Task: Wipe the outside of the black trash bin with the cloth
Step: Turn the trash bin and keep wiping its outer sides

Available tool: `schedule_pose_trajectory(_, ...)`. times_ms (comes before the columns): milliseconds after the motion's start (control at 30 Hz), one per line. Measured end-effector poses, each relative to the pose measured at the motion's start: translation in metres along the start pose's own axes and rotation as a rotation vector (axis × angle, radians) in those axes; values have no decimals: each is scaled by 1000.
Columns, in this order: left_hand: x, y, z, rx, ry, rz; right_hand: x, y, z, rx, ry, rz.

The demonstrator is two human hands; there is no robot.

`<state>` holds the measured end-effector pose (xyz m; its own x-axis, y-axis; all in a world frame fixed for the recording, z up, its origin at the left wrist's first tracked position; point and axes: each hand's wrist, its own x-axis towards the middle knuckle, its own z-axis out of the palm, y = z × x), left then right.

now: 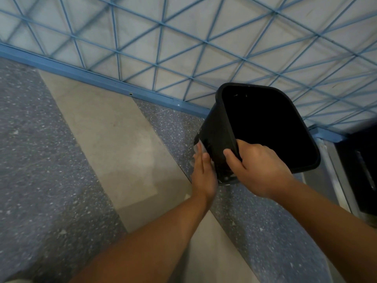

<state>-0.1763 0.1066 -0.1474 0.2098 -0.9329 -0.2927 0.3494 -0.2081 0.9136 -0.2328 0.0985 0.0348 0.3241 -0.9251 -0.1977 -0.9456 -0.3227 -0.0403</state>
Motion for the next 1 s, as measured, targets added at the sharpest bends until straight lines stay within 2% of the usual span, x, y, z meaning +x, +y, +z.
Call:
schedule_pose_trajectory(100, -6, -5, -4, 67, -51, 29, -2, 1, 0, 11, -1, 5)
schedule_pose_trajectory(200, 10, 3, -3, 61, -23, -111, 0, 2, 0, 31, 20, 7)
schedule_pose_trajectory(333, -2, -7, 0, 23, -70, 51, 0, 4, -1, 40, 17, -1)
schedule_pose_trajectory(467, 6, 4, 3, -18, 22, -82, -1, 3, 0, 41, 23, -2)
schedule_pose_trajectory(600, -7, 4, 7, -60, -44, 36, -3, 5, -1, 52, 21, -16)
schedule_pose_trajectory(733, 9, 6, 5, -83, 57, -193, -3, 5, 0, 45, 26, -16)
schedule_pose_trajectory(800, 0, 17, 11, -138, 39, -145, -2, 6, 0, 58, 19, -12)
schedule_pose_trajectory(900, -13, 17, 6, -67, 3, -55, -4, 6, -2, 56, 9, -19)
schedule_pose_trajectory(1000, 7, 19, 3, -73, 54, -141, -4, 5, -2, 50, 12, -17)
